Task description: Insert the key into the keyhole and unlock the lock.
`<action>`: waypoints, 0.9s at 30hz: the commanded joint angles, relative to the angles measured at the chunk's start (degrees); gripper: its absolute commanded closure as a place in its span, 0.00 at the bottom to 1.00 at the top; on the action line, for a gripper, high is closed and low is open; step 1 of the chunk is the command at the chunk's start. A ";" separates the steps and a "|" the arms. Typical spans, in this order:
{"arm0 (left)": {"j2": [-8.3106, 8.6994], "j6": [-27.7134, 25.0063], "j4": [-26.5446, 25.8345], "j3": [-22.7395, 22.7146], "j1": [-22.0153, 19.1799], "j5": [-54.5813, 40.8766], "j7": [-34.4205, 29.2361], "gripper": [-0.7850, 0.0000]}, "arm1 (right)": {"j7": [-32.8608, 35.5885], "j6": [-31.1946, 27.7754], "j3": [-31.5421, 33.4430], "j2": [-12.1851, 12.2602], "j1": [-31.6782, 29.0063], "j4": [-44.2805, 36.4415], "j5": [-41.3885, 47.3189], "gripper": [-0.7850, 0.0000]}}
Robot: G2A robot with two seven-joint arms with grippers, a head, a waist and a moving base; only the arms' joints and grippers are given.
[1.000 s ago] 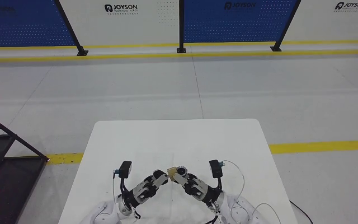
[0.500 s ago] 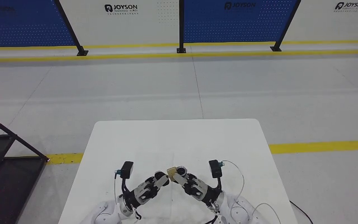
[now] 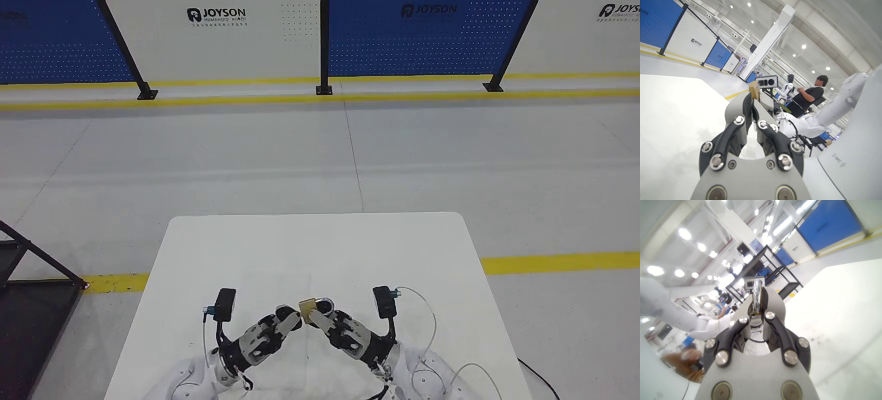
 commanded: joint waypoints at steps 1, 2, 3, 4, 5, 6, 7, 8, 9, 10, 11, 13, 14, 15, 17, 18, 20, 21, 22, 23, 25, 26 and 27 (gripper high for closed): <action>-0.34 1.08 -0.40 0.08 0.56 4.01 3.08 1.00 | 0.04 -0.06 -0.02 0.01 0.00 0.01 0.07 1.00; -0.47 1.21 -0.52 0.14 0.70 5.44 4.23 1.00 | 0.05 0.01 -0.02 0.01 0.00 0.01 -0.02 1.00; -0.60 1.42 -0.48 0.22 0.90 6.59 5.36 1.00 | 0.07 0.04 -0.03 0.02 -0.01 -0.01 -0.10 1.00; -0.70 1.55 -0.42 0.36 1.07 7.48 6.15 1.00 | 0.05 0.06 -0.05 0.01 -0.03 -0.02 -0.13 1.00; -0.79 1.64 -0.35 0.47 1.15 8.18 6.74 1.00 | 0.12 0.10 -0.08 0.02 -0.02 -0.01 -0.27 1.00; -0.86 1.54 -0.26 0.62 1.21 8.57 7.14 1.00 | 0.15 0.11 -0.09 0.02 0.00 -0.04 -0.46 1.00; -0.92 1.45 -0.11 0.72 1.23 8.72 7.40 1.00 | 0.24 -0.02 -0.10 0.04 0.05 -0.08 -0.77 1.00; -0.96 1.14 0.09 0.92 1.26 8.46 7.41 1.00 | 0.41 -0.32 -0.10 0.07 0.12 -0.06 -1.31 1.00; -0.97 0.93 0.23 0.93 1.14 8.25 7.28 1.00 | 0.28 -0.44 -0.08 0.08 0.07 0.02 -1.50 1.00; -0.98 0.81 0.33 0.88 1.04 8.10 7.15 1.00 | 0.18 -0.53 -0.06 0.08 0.05 0.01 -1.79 1.00; -0.99 0.73 0.41 0.83 1.00 7.90 7.11 1.00 | 0.04 -0.57 -0.06 0.09 0.01 0.01 -1.94 1.00; -1.03 1.10 0.29 0.43 0.85 8.38 7.47 1.00 | -0.35 -0.67 -0.06 0.08 -0.07 0.00 -1.88 1.00; -1.07 1.78 0.20 0.17 0.90 9.42 7.95 1.00 | -0.59 -0.73 -0.06 0.07 -0.13 0.04 -1.55 1.00; -1.14 2.39 0.04 0.12 1.06 10.59 8.66 1.00 | -0.78 -0.72 -0.04 0.06 -0.18 0.09 -1.15 1.00; -1.32 3.74 -0.25 0.01 1.29 13.11 10.48 1.00 | -0.75 -0.65 0.03 0.08 -0.15 0.08 -1.00 1.00; -1.43 4.86 -0.41 -0.09 1.38 14.93 11.82 1.00 | -0.85 -0.57 0.08 0.08 -0.19 0.05 -0.99 1.00; -1.64 5.74 -0.42 0.23 1.60 17.85 14.34 1.00 | -1.01 -0.35 0.10 0.09 -0.28 -0.02 -1.02 1.00; -1.74 6.39 -0.41 0.28 1.62 19.50 15.66 1.00 | -1.08 -0.28 0.11 0.09 -0.31 -0.07 -1.05 1.00; -1.83 6.91 -0.39 0.39 1.67 20.91 17.07 1.00 | -1.21 -0.19 0.13 0.08 -0.36 -0.13 -1.07 1.00; -1.92 7.88 -0.46 0.34 1.64 22.72 18.69 1.00 | -1.36 -0.11 0.13 0.07 -0.40 -0.18 -1.10 1.00; -2.09 9.22 -0.35 0.63 1.79 25.94 21.78 1.00 | -1.80 0.38 0.18 0.04 -0.53 -0.25 -1.16 1.00; -2.17 10.37 -0.38 0.62 1.80 27.78 23.47 1.00 | -1.94 0.53 0.15 0.02 -0.57 -0.35 -1.25 1.00; -2.24 11.29 -0.31 0.77 1.91 29.45 25.03 1.00 | -2.00 0.55 0.10 0.01 -0.59 -0.38 -1.29 1.00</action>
